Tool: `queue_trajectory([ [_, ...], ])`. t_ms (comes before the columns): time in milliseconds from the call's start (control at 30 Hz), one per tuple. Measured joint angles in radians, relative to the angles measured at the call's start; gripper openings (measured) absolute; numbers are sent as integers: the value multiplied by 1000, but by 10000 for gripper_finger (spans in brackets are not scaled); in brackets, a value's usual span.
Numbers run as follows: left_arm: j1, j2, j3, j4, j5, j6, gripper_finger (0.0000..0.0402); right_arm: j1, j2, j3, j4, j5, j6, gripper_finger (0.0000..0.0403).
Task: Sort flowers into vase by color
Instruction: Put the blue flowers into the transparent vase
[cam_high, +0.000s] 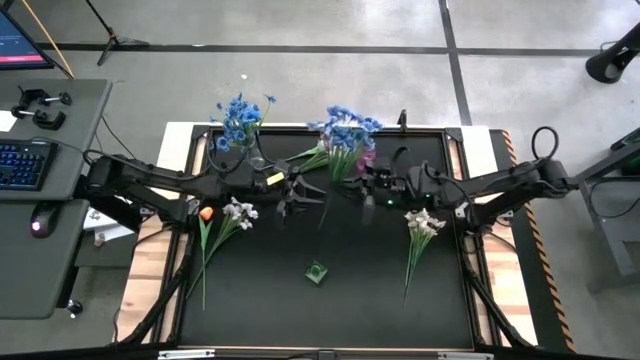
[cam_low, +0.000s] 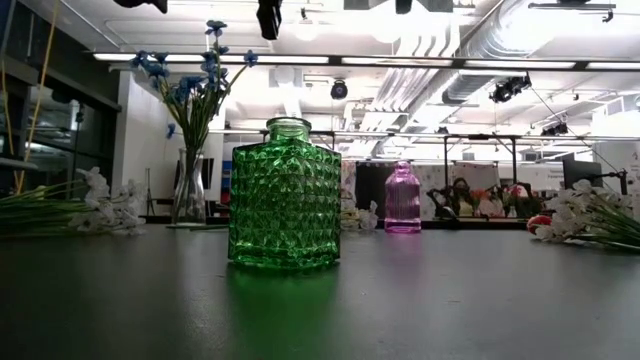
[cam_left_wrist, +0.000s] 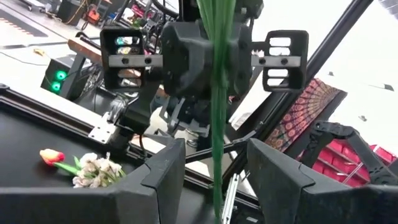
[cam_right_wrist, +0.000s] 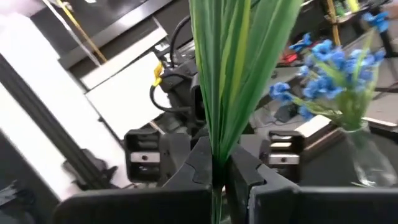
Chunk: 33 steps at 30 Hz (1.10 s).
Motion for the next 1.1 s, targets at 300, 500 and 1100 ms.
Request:
queue_trajectory([
  [300,0,0,1,-3,-11,-3,159,-6,58,0,101,-10,1,0],
  [500,0,8,1,-7,-10,6,159,-6,97,0,120,-16,26,0],
  [1100,25,9,2,-31,5,34,9,-7,99,0,118,-22,42,39],
])
